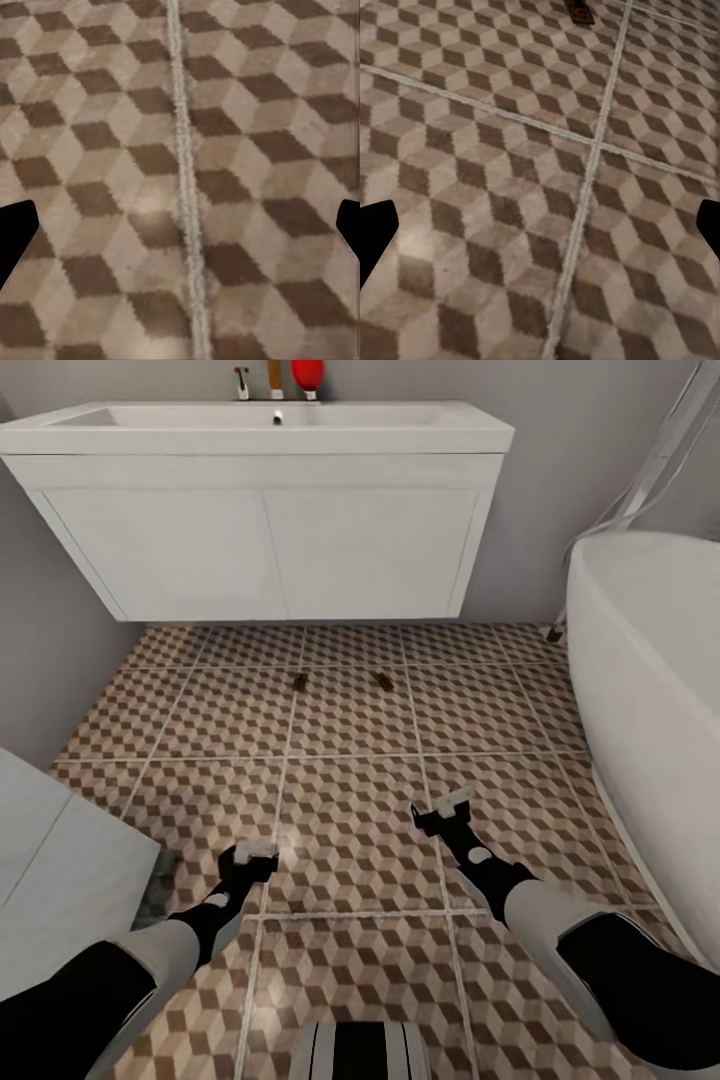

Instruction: Take the four mousetraps from the cabinet in the bathroom and place them on the bathroom floor. Make sure all four end up on the same floor surface, and ensure that at least two of them are either under or directly next to the same bathroom sink.

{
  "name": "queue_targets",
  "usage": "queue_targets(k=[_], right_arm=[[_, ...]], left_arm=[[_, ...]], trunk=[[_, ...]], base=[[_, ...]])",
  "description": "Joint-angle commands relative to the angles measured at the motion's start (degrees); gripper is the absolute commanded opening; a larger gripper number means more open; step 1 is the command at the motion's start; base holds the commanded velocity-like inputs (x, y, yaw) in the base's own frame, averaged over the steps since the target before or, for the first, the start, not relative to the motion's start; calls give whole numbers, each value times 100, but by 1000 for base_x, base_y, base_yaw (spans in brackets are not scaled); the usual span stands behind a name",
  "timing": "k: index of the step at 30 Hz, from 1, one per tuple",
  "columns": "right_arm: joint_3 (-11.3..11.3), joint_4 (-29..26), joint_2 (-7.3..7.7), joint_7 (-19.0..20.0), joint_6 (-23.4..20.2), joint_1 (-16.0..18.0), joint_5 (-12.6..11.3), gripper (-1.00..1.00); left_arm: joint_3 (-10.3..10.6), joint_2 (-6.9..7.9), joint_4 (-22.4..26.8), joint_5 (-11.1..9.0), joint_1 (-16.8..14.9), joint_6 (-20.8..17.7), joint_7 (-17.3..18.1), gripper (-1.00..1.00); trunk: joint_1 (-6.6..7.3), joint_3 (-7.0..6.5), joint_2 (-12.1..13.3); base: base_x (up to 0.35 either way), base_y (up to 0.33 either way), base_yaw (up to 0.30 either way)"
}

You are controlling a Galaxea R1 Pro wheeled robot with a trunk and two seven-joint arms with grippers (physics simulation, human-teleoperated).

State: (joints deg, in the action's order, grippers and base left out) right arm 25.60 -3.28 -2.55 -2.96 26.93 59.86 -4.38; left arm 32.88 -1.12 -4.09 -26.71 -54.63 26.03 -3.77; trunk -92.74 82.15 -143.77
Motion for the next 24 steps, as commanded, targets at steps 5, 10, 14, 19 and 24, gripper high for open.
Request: queue_targets(k=[5,10,14,19,24], right_arm=[[51,122,2,-26,80,-167,-42,100],[51,145,73,-28,90,-276,-43,100],[51,151,148,-29,92,-425,-49,100],[51,160,247,-33,368,-850,-54,100],[51,188,342,-37,518,-1192,-60,100]], left_arm=[[48,11,-29,-19,192,346,-18,100],[44,23,-30,-19,313,397,-18,100],[43,52,-30,-19,396,484,-18,100],[49,67,-38,-19,593,939,-5,100],[48,68,-39,-19,712,1002,267,100]], trunk=[[14,-108,5],[26,-219,12],[37,-307,17],[50,-418,24],[63,-529,31]], base=[[0,0,0],[0,0,0],[0,0,0],[0,0,0],[0,0,0]])
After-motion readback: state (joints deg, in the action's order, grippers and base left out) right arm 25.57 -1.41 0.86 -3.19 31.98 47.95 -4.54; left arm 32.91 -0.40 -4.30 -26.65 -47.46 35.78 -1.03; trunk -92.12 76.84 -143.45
